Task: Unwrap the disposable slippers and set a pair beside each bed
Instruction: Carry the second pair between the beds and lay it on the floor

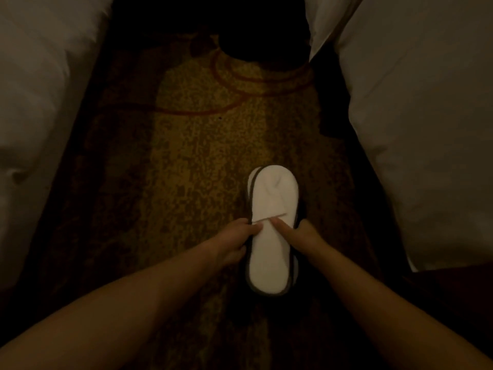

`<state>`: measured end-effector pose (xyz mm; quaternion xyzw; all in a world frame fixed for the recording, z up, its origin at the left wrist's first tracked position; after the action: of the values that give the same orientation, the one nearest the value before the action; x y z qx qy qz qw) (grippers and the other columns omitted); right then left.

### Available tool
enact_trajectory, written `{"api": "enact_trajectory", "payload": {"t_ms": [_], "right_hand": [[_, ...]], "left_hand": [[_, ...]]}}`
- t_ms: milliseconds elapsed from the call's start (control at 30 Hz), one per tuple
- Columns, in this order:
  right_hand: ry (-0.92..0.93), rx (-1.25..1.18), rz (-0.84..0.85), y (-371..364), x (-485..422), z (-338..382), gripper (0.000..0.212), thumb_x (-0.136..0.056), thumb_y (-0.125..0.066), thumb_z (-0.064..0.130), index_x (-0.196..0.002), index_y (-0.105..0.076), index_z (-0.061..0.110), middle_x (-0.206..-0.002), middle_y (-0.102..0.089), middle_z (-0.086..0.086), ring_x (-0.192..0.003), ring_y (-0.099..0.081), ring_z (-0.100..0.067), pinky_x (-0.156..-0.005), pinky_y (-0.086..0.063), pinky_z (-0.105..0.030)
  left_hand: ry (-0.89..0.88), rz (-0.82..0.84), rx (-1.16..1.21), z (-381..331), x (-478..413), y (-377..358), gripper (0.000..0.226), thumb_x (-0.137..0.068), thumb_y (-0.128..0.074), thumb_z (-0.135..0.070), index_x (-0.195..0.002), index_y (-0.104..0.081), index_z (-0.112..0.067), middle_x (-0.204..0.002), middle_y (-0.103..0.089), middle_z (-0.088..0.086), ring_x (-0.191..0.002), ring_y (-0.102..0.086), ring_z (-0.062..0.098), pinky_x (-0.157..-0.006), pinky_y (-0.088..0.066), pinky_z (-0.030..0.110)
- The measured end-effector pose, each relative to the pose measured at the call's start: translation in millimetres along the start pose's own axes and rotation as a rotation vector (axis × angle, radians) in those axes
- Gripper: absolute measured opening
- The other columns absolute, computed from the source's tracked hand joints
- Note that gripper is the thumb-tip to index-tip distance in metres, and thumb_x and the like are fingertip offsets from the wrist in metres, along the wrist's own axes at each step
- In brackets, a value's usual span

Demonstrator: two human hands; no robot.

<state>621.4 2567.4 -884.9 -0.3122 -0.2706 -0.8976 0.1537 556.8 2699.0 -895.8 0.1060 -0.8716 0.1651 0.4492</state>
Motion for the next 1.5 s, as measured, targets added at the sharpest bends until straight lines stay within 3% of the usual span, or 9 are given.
{"api": "enact_trajectory", "payload": {"t_ms": [100,267,400,633,833,1133,1300,1400,1500], "right_hand": [[0.059,-0.058,0.000,0.8,-10.5,12.9,0.054,-0.086,-0.063,0.035,-0.122,-0.053,-0.004,-0.122,-0.060,-0.021,-0.086,-0.058,-0.020,-0.057,-0.048,-0.016],[0.167,-0.016,-0.095,28.7,-36.1,38.3,0.050,-0.088,-0.062,0.031,-0.127,-0.051,0.001,-0.127,-0.057,-0.018,-0.106,-0.056,-0.030,-0.081,-0.045,-0.035],[0.372,0.035,-0.035,35.1,-58.2,85.4,0.038,-0.091,-0.057,0.025,-0.126,-0.055,0.009,-0.109,-0.060,-0.005,-0.079,-0.054,-0.009,-0.061,-0.042,-0.022],[0.474,0.353,0.041,25.4,-119.6,128.2,0.040,-0.098,-0.044,0.015,-0.137,-0.044,0.005,-0.145,-0.043,-0.015,-0.132,-0.041,-0.029,-0.108,-0.032,-0.033],[0.569,0.644,-0.093,9.7,-146.9,122.6,0.037,-0.095,-0.042,0.009,-0.131,-0.053,0.014,-0.129,-0.047,-0.025,-0.117,-0.045,-0.037,-0.093,-0.035,-0.032],[0.676,0.609,-0.228,10.3,-128.0,108.2,0.045,-0.097,-0.041,0.009,-0.141,-0.038,0.010,-0.141,-0.043,-0.018,-0.129,-0.038,-0.034,-0.109,-0.032,-0.040],[0.573,0.124,0.011,34.7,-52.4,67.6,0.046,-0.095,-0.051,0.019,-0.139,-0.040,0.019,-0.145,-0.040,-0.003,-0.134,-0.036,-0.016,-0.107,-0.030,-0.025],[0.667,0.354,0.245,24.2,16.3,43.1,0.069,-0.077,-0.066,0.045,-0.132,-0.025,0.048,-0.150,-0.021,0.017,-0.141,-0.012,0.000,-0.113,-0.017,-0.023],[0.762,0.511,0.314,16.3,50.5,29.5,0.080,-0.071,-0.074,0.043,-0.132,-0.021,0.047,-0.147,-0.015,0.026,-0.140,-0.003,0.005,-0.113,-0.008,-0.017]], "left_hand": [[0.002,0.006,0.124,-5.9,1.1,-3.3,0.034,-0.092,-0.055,-0.018,-0.125,-0.052,-0.007,-0.117,-0.064,0.012,-0.100,-0.060,0.022,-0.081,-0.052,0.032],[0.020,0.027,0.282,-5.3,-0.8,6.4,0.029,-0.095,-0.050,-0.018,-0.124,-0.047,-0.016,-0.098,-0.063,0.003,-0.089,-0.061,0.017,-0.068,-0.052,0.031],[0.008,-0.005,0.342,-1.6,-0.6,21.7,0.029,-0.094,-0.048,-0.007,-0.119,-0.044,-0.022,-0.101,-0.062,0.003,-0.089,-0.062,0.019,-0.068,-0.052,0.035],[0.040,-0.008,0.389,25.2,16.2,32.5,0.030,-0.093,-0.048,-0.002,-0.115,-0.047,-0.022,-0.104,-0.063,0.006,-0.090,-0.062,0.023,-0.062,-0.053,0.036],[0.111,-0.021,0.532,61.6,26.9,6.3,0.037,-0.091,-0.050,-0.001,-0.123,-0.047,-0.021,-0.109,-0.065,0.010,-0.093,-0.064,0.027,-0.061,-0.057,0.039],[0.090,-0.099,0.703,65.3,34.3,-6.2,0.037,-0.093,-0.048,-0.001,-0.123,-0.044,-0.022,-0.119,-0.059,0.010,-0.098,-0.058,0.027,-0.078,-0.049,0.042],[-0.004,-0.105,0.724,41.6,26.9,1.9,0.035,-0.093,-0.048,-0.001,-0.121,-0.042,-0.021,-0.107,-0.059,0.010,-0.102,-0.056,0.028,-0.095,-0.044,0.045],[-0.027,-0.122,0.708,28.8,22.2,3.9,0.042,-0.093,-0.048,-0.001,-0.131,-0.038,-0.016,-0.107,-0.056,0.010,-0.107,-0.054,0.028,-0.088,-0.045,0.040],[0.020,-0.148,0.679,22.6,19.1,0.8,0.052,-0.092,-0.050,-0.004,-0.141,-0.032,-0.011,-0.122,-0.053,0.015,-0.122,-0.050,0.031,-0.077,-0.049,0.038]]}}
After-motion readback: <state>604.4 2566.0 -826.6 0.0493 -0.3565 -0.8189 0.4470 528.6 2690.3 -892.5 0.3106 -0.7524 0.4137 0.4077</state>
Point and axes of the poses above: each hand's wrist, its own x-axis away from the middle knuckle, its own y-axis out of the back of the hand, z = x × y, the point moved 10 cm from there along -x, towards the middle knuckle
